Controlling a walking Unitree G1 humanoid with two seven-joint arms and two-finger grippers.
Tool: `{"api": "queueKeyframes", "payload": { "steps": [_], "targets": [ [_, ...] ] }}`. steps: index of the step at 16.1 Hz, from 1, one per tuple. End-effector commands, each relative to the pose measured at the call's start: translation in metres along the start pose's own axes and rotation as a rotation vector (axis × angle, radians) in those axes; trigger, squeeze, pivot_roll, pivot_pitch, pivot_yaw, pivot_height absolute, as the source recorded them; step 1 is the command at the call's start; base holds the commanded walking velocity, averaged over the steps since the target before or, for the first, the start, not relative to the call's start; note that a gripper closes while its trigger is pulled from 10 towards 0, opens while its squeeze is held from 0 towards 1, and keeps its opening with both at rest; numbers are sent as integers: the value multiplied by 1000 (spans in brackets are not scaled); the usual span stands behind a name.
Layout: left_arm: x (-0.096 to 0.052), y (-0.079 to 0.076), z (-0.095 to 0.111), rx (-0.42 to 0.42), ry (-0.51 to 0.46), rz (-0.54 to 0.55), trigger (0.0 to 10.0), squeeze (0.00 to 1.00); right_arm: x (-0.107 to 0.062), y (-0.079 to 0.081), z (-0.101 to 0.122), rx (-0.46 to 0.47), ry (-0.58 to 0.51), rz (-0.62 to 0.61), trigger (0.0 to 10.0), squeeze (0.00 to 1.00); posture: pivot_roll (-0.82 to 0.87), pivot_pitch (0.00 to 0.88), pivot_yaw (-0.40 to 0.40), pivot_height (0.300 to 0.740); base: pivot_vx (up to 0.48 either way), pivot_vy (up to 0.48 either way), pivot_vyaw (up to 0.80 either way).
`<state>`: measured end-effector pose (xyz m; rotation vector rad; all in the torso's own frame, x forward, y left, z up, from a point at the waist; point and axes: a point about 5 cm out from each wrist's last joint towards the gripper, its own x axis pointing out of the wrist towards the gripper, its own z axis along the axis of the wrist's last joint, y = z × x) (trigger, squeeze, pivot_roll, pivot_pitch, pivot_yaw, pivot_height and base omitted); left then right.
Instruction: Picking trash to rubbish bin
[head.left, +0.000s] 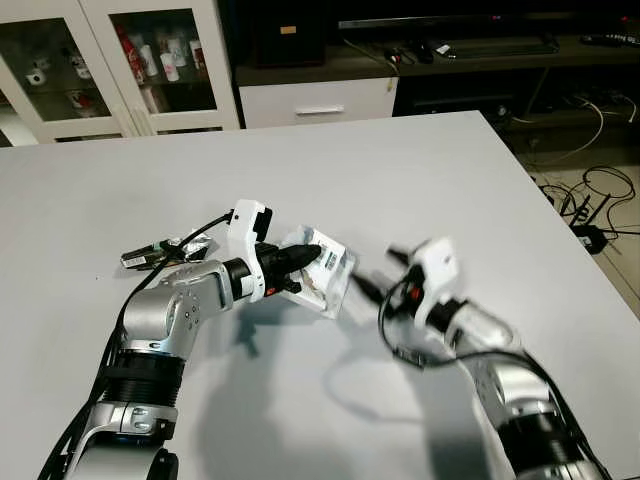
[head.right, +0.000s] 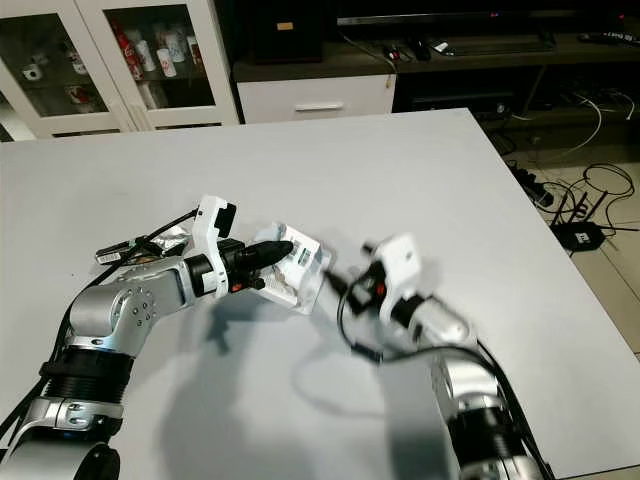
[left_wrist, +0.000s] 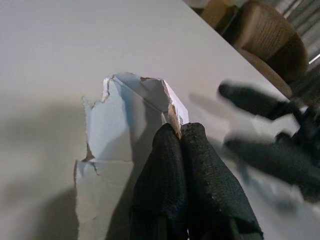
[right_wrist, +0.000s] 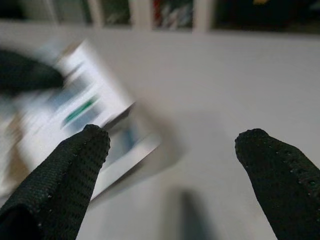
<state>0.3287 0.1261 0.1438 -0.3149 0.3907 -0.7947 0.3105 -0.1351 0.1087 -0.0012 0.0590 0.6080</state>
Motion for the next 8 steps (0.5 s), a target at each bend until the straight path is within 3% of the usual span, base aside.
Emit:
{"api": "queueKeyframes", "payload": {
  "steps": [1,5,8],
  "targets": [
    [-4,4,12,51,-70,63,10000,0,3,-16,16,-37,-91,-153,10000,0,-9,49,31,740,0,0,0],
    [-4,16,38,208,-263,324,10000,0,5,-35,47,-12,-258,-427,10000,0,-12,30,30,740,0,0,0],
    [-5,16,43,324,-361,454,10000,0,6,-35,59,11,-342,-533,10000,0,-13,19,26,740,0,0,0]
  ]
}}
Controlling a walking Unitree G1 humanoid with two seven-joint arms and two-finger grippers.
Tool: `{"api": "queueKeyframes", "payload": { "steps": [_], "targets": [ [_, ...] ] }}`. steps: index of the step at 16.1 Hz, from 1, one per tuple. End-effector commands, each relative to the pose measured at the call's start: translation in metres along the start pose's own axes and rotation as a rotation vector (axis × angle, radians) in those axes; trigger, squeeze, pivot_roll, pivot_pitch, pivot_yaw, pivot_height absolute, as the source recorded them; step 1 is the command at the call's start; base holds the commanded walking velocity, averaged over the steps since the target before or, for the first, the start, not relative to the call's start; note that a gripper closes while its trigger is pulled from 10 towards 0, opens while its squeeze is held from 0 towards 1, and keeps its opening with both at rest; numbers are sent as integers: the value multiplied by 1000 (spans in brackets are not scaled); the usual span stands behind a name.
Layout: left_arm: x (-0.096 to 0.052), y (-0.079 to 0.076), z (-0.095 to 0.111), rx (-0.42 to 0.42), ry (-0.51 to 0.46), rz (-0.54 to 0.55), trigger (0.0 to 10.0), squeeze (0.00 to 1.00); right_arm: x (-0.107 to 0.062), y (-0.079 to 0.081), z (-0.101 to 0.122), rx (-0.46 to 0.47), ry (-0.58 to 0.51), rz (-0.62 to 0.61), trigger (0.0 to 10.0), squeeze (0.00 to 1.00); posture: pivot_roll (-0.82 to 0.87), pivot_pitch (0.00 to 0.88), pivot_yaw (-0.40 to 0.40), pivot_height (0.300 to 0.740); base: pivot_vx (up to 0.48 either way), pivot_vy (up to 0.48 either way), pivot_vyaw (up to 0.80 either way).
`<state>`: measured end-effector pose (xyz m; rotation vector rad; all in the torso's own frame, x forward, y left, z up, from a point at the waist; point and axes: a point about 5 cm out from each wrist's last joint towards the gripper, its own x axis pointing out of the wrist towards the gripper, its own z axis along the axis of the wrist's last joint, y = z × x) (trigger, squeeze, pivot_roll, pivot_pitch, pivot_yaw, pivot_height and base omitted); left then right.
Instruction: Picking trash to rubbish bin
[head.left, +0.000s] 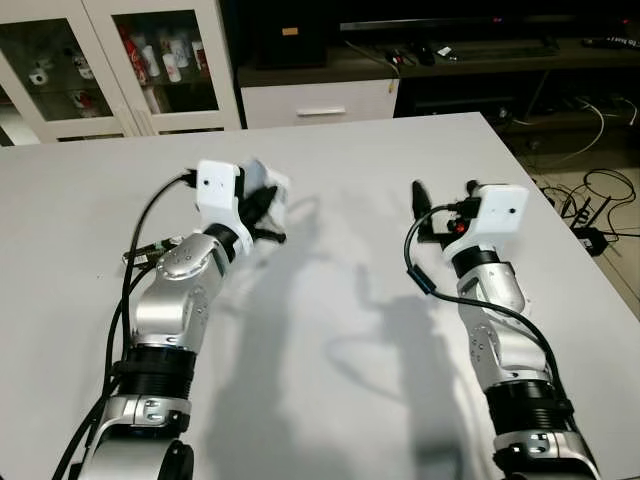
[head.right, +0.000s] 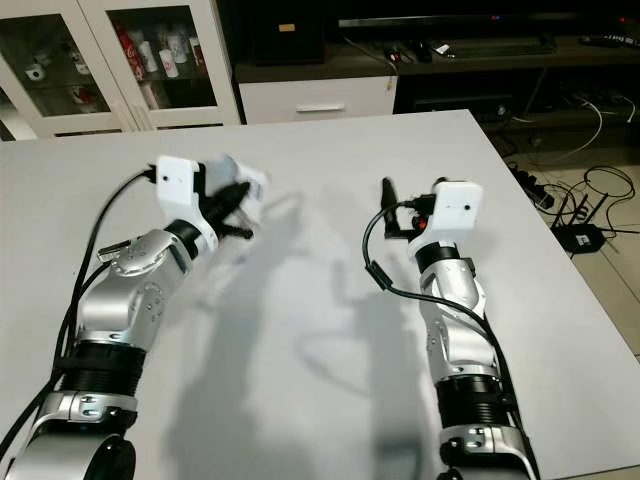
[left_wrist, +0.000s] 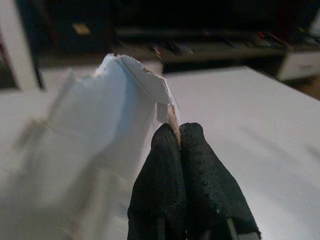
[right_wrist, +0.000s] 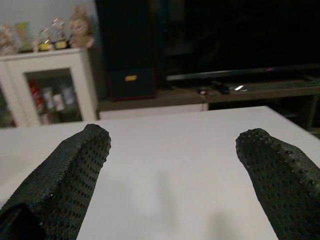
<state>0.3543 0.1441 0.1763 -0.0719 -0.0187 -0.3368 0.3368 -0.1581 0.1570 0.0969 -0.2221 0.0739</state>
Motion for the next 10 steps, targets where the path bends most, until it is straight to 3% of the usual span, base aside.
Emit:
{"api": "queueKeyframes", "payload": {
  "steps": [1,2,3,6,7,10],
  "targets": [
    [-1,1,3,50,-60,76,10000,0,3,6,13,-10,-71,-18,10000,0,-13,6,25,740,0,0,0],
    [-1,1,4,63,-81,99,10000,0,3,9,14,-13,-78,-20,10000,0,-14,4,24,740,0,0,0],
    [-3,-1,9,161,-123,153,10000,0,3,13,15,7,-88,-48,10000,0,-13,0,18,740,0,0,0],
    [0,-11,11,302,-200,184,10000,0,2,17,13,17,-91,-57,10000,0,-13,0,12,740,0,0,0],
    [0,-17,15,329,-228,187,10000,0,2,18,13,21,-92,-66,10000,0,-13,0,11,740,0,0,0],
    [3,-23,14,310,-246,220,10000,0,2,17,11,28,-85,-86,10000,0,-6,0,6,740,0,0,0]
  ]
}}
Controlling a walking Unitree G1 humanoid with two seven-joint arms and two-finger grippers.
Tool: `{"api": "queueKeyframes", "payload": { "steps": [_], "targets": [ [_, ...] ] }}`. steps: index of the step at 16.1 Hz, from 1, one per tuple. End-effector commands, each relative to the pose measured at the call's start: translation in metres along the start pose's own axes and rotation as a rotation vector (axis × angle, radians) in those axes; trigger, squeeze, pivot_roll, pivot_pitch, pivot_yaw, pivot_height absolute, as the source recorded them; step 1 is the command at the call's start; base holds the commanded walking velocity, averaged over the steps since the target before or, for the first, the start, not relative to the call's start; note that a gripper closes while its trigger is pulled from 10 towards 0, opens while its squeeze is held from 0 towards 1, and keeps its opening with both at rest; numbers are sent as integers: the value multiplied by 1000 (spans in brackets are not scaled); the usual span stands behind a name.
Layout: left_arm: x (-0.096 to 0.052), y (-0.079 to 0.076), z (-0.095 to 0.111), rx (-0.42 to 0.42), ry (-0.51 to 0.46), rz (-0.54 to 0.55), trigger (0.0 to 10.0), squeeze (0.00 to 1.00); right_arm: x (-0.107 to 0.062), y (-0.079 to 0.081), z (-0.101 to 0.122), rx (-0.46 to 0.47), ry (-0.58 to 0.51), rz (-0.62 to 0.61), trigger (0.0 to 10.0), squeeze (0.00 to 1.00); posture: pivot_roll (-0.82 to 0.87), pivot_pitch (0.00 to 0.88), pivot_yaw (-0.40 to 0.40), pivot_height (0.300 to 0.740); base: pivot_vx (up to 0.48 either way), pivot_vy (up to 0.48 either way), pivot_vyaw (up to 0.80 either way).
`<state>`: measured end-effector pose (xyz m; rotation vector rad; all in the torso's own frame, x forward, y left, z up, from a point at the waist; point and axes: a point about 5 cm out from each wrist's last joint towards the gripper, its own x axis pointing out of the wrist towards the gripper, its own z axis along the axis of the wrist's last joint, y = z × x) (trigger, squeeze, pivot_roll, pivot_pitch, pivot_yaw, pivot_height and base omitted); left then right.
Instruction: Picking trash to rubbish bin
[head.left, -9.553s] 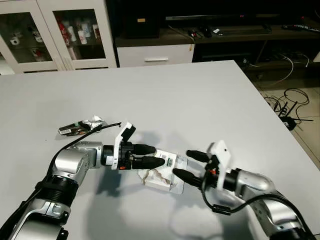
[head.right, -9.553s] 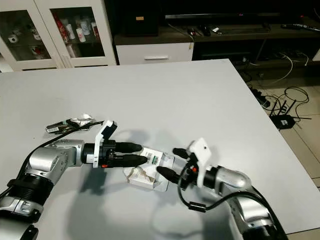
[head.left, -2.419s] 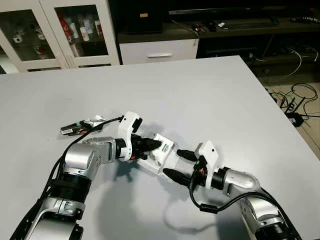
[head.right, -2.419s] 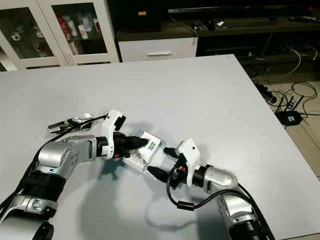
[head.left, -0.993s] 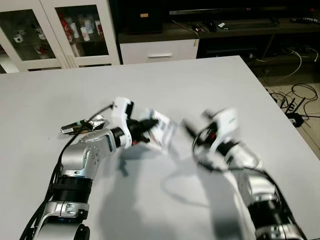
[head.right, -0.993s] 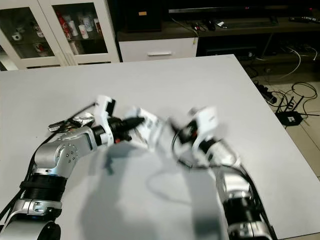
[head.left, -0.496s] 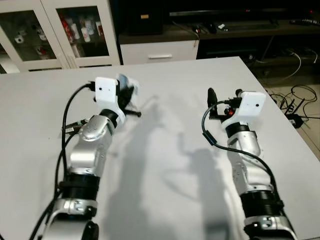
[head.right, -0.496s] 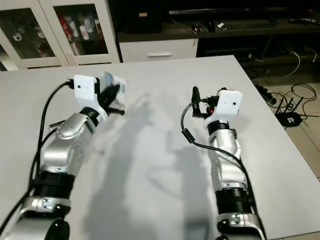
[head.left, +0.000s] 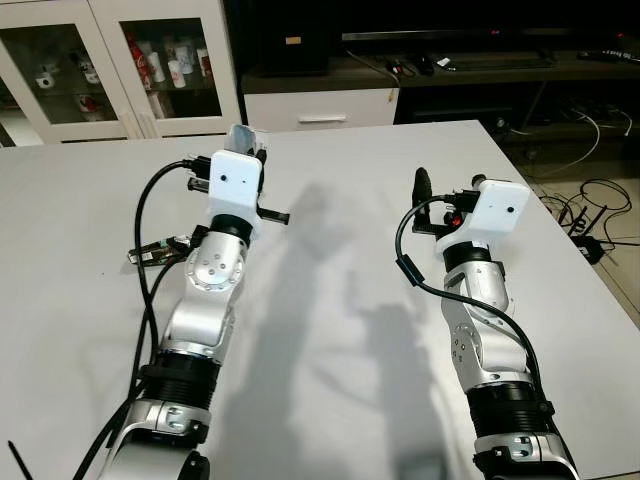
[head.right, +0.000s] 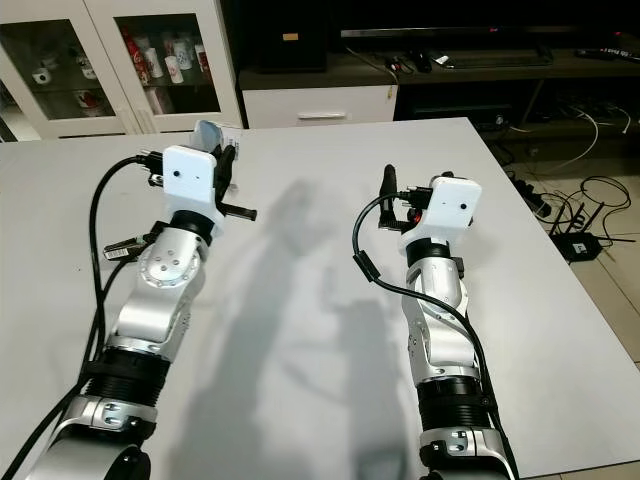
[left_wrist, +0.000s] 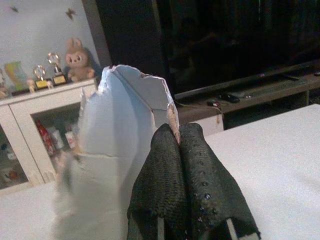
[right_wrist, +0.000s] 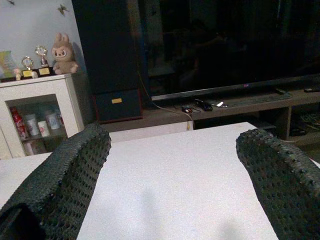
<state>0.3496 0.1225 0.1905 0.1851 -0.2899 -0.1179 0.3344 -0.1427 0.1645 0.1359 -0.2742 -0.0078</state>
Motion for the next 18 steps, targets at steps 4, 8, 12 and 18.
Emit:
{"api": "queueKeyframes", "payload": {
  "steps": [4,8,12,18],
  "targets": [
    [3,-3,-4,-1,13,54,10000,0,4,5,2,6,-10,5,10000,0,-11,14,9,740,0,0,0],
    [0,-6,-9,45,21,72,10000,0,1,8,-2,0,21,47,10000,0,-20,25,-3,740,-284,0,0],
    [0,-3,-10,37,23,91,10000,0,0,8,-6,5,37,42,10000,0,-19,27,-9,740,-400,0,0],
    [1,-3,-10,53,26,86,10000,0,-1,6,-7,10,46,38,10000,0,-19,31,-8,740,-395,0,0]
  ]
}}
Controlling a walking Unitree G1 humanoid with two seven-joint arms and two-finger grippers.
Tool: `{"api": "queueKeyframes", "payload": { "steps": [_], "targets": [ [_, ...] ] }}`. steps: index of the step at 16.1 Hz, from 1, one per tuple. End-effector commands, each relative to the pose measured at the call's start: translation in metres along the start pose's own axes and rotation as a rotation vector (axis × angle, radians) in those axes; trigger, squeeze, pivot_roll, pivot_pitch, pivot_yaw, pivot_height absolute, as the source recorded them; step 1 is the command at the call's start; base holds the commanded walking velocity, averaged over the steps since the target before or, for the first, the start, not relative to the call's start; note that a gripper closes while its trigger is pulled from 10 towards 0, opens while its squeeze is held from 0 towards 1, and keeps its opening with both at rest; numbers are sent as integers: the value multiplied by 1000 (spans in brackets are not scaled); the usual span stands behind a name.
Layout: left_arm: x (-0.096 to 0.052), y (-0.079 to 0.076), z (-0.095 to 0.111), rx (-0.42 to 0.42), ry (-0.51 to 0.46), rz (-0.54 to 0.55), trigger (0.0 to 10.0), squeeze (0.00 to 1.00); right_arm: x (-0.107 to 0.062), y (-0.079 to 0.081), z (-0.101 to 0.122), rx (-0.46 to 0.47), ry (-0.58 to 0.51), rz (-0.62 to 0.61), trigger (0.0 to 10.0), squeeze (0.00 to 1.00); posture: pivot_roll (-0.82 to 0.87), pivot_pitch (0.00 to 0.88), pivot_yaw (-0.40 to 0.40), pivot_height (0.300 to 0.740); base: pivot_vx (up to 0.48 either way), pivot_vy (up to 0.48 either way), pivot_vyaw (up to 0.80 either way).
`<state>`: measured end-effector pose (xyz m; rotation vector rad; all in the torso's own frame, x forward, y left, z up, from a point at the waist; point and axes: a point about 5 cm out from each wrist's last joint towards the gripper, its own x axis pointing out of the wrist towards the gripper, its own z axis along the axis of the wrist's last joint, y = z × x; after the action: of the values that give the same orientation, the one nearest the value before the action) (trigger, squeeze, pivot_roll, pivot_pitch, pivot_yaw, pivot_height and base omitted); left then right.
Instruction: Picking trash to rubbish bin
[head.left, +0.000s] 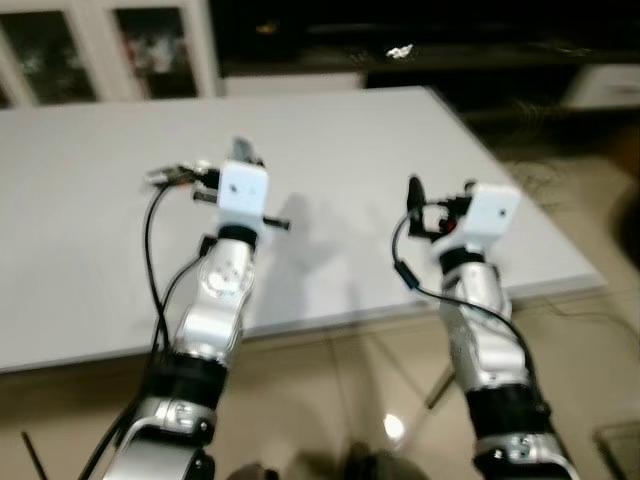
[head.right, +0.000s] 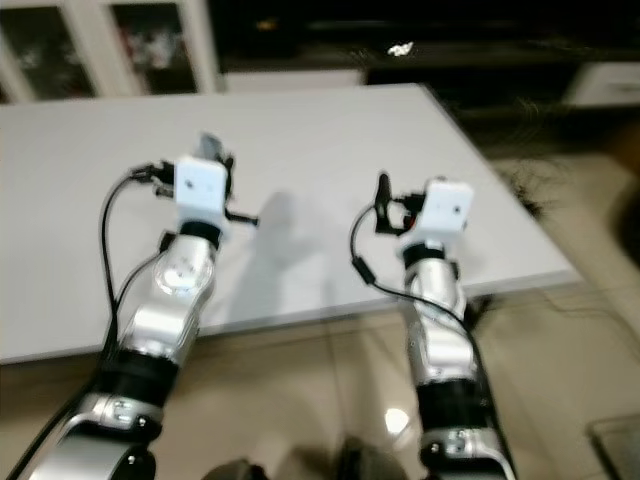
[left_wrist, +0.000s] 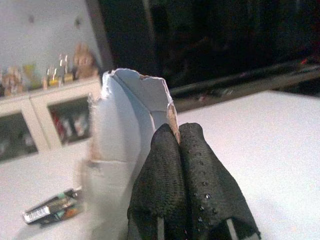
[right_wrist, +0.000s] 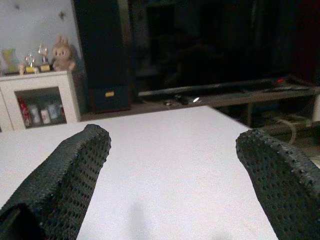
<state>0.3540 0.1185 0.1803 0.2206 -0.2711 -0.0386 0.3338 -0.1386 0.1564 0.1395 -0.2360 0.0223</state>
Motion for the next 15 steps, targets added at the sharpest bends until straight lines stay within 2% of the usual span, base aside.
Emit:
{"api": "queueKeyframes", "payload": {
  "steps": [1,15],
  "targets": [
    [0,2,0,8,-1,16,10000,0,2,3,0,1,7,12,10000,0,-19,31,-8,740,-379,0,0],
    [-2,2,-4,7,6,16,10000,0,1,1,-5,-8,38,31,10000,0,-19,35,-12,740,-368,0,0]
  ]
}}
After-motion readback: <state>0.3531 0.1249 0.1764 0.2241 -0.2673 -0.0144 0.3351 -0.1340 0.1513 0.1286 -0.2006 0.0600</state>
